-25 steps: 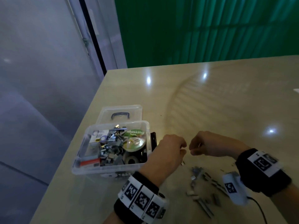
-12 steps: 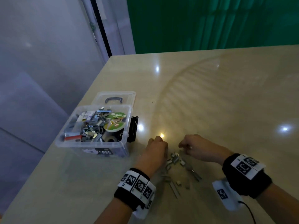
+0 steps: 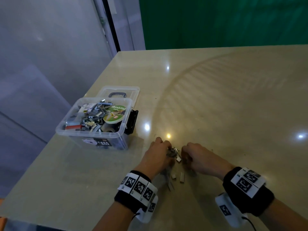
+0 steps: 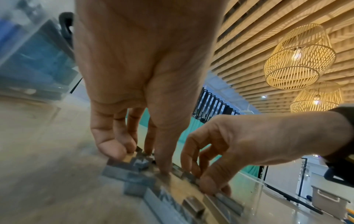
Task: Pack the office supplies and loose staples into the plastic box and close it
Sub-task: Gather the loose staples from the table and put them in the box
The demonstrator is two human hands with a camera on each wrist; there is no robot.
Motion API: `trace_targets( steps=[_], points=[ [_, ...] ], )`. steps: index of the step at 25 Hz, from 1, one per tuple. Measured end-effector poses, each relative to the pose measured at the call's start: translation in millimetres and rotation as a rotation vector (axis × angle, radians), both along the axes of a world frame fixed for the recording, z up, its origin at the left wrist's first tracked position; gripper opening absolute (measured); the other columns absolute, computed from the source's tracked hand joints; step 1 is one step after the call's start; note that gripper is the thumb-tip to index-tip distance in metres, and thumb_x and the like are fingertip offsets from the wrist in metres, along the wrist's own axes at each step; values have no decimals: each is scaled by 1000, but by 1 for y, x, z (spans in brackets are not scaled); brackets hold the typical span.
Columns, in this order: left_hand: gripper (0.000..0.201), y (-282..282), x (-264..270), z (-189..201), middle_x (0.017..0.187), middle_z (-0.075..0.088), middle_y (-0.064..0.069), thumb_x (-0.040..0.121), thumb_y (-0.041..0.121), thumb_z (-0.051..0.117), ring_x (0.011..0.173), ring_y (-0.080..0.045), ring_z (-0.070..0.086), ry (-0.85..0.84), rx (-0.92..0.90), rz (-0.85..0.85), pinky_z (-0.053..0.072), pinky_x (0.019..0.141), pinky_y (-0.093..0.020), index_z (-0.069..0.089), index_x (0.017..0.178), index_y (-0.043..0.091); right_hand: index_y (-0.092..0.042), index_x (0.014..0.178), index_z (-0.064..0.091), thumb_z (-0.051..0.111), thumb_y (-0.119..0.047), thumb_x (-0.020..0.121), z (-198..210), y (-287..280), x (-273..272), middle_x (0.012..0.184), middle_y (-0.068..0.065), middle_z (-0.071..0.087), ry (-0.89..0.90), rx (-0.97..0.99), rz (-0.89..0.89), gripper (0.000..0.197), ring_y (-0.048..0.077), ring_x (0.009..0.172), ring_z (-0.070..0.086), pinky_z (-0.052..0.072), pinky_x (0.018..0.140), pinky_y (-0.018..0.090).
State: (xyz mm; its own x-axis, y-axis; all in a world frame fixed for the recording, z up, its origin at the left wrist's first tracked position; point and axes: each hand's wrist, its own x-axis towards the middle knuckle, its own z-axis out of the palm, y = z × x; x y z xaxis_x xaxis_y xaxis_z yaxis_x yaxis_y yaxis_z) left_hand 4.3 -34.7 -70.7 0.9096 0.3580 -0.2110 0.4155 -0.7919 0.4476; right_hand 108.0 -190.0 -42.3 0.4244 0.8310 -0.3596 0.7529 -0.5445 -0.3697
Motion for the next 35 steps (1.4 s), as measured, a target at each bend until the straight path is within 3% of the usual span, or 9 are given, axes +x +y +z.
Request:
trace_targets(
  steps=[5, 7, 9, 11, 17, 20, 25, 31, 35],
  points=[
    [18, -9, 3, 1, 111, 51, -3, 93, 22, 66, 97, -20, 59, -67, -20, 68, 54, 85, -32, 63, 110, 18, -20, 81, 55, 64, -12, 89, -9, 6, 14, 85, -5, 52, -4, 123, -75, 14, 20, 83, 56, 38, 61, 22],
    [19, -7, 3, 2, 112, 52, -4, 94, 21, 64, 96, -20, 58, -76, -31, 78, 52, 82, -28, 63, 112, 15, -18, 98, 64, 68, -20, 90, -10, 11, 17, 97, -1, 60, 6, 190, -119, 9, 18, 90, 60, 48, 70, 23],
    [20, -4, 1, 2, 113, 53, -5, 96, 22, 61, 95, -18, 57, -89, -54, 82, 49, 81, -26, 62, 114, 14, -18, 126, 58, 74, -28, 87, -9, 17, 15, 117, 3, 59, 48, 167, -119, 43, 17, 99, 59, 52, 82, 29],
    [20, -1, -1, 1, 114, 52, -5, 97, 22, 60, 96, -18, 57, -90, -79, 82, 51, 83, -28, 60, 115, 13, -19, 137, 51, 78, -35, 83, -11, 24, 10, 126, 4, 51, 33, 87, -82, 63, 18, 104, 55, 50, 83, 29],
    [19, 5, 0, 1, 115, 53, -5, 97, 22, 60, 99, -19, 59, -93, -162, 125, 53, 87, -29, 59, 114, 14, -18, 105, 69, 64, -16, 94, -19, 33, 5, 105, 0, 51, -73, 200, -112, 12, 14, 86, 54, 46, 68, 20],
    [19, 8, -1, 0, 112, 56, -4, 97, 21, 61, 96, -17, 60, -100, -218, 146, 51, 79, -23, 59, 114, 14, -15, 102, 71, 62, -13, 95, -17, 30, 9, 97, -3, 54, -48, 216, -111, 11, 12, 84, 54, 38, 60, 14],
    [19, 13, -2, 4, 102, 61, 0, 97, 19, 61, 88, -10, 59, -132, -279, 155, 44, 66, -12, 58, 115, 14, -13, 100, 76, 64, -9, 88, -8, 27, 26, 102, 2, 69, 21, 312, -135, 18, 13, 89, 64, 57, 80, 28],
    [19, 13, 9, 13, 102, 63, 1, 94, 19, 65, 85, -7, 59, -177, -233, 133, 42, 67, -10, 61, 112, 14, -15, 102, 78, 64, -5, 89, 2, 23, 37, 85, -6, 70, 127, 367, -168, 21, 2, 74, 67, 56, 72, 19],
    [18, 13, 13, 26, 95, 64, 4, 92, 22, 67, 77, 0, 59, -216, -243, 134, 41, 61, -8, 63, 109, 16, -18, 94, 79, 65, 0, 86, 12, 23, 40, 73, -6, 72, 148, 377, -135, 24, 8, 66, 69, 60, 72, 30]
  ],
)
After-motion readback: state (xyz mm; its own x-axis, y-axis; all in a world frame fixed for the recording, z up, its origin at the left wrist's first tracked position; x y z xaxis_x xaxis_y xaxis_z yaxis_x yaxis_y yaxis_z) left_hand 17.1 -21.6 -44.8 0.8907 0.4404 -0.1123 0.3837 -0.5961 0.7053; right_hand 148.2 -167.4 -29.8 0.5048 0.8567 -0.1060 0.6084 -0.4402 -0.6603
